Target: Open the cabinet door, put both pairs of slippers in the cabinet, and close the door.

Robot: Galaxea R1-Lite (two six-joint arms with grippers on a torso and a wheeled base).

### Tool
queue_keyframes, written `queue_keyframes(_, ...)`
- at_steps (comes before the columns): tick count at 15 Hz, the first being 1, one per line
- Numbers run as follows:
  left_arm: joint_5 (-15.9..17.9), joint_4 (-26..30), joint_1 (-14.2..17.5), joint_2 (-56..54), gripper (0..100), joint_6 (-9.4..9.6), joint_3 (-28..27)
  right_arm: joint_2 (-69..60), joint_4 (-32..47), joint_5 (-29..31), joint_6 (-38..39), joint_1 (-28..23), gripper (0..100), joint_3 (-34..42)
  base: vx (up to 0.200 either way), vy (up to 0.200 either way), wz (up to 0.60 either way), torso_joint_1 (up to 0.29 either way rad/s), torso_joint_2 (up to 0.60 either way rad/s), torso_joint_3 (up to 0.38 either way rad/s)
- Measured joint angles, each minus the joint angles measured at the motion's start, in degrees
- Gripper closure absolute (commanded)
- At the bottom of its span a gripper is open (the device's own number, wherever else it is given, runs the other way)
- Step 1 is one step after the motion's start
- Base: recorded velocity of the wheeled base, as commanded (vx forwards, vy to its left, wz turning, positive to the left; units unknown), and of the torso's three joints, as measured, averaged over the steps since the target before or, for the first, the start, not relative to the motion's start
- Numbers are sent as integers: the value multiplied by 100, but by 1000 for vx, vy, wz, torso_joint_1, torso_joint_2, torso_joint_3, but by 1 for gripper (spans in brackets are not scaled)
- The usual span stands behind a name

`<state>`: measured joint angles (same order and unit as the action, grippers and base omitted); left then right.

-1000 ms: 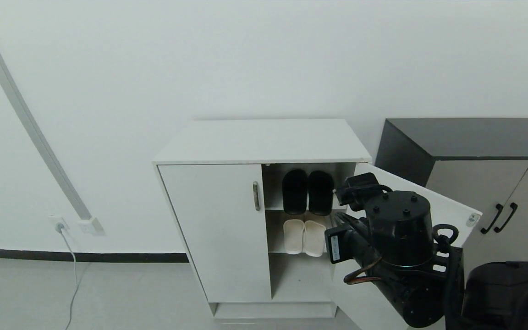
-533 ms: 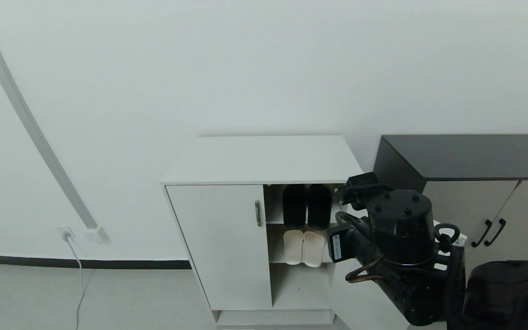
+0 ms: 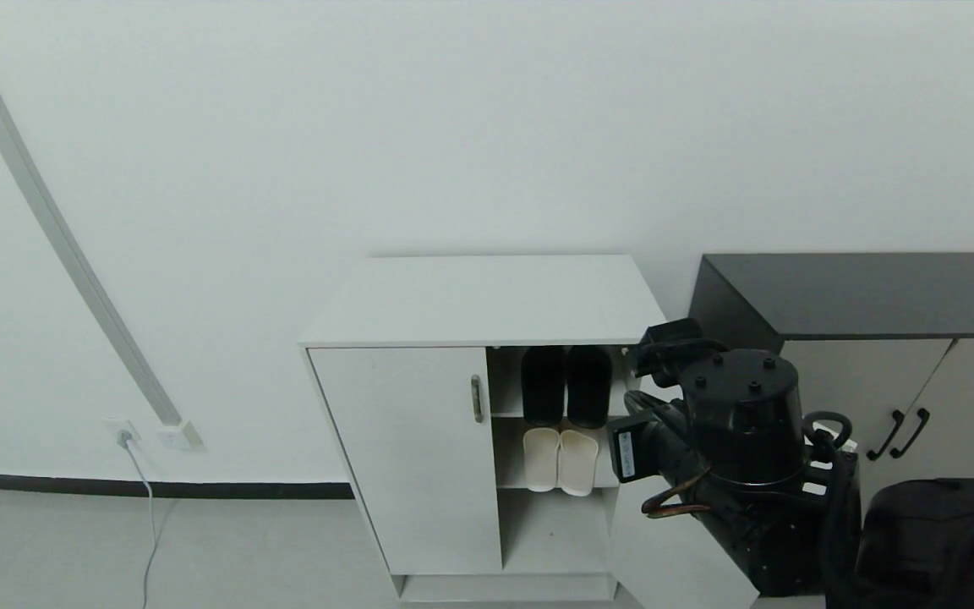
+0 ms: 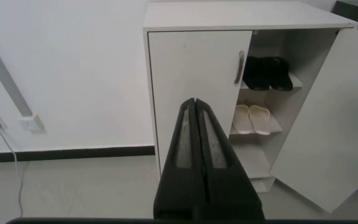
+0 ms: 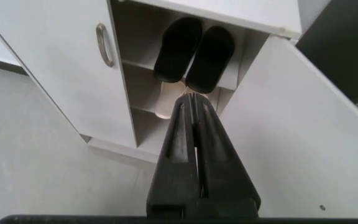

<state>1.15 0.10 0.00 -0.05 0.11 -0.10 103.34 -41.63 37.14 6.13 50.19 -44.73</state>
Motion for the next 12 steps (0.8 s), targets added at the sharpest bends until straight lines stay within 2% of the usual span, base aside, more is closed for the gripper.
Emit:
queue_keyframes(5,-2,0,0,0,100,-1,0,-1,0,-80,0,-20,100,22,0,0,0,0,0,0)
queue_keyframes(12,0,-2,-5,0,100,5,0,-4,0,-85,-4,-20,100,38,0,0,-600,7,2,0)
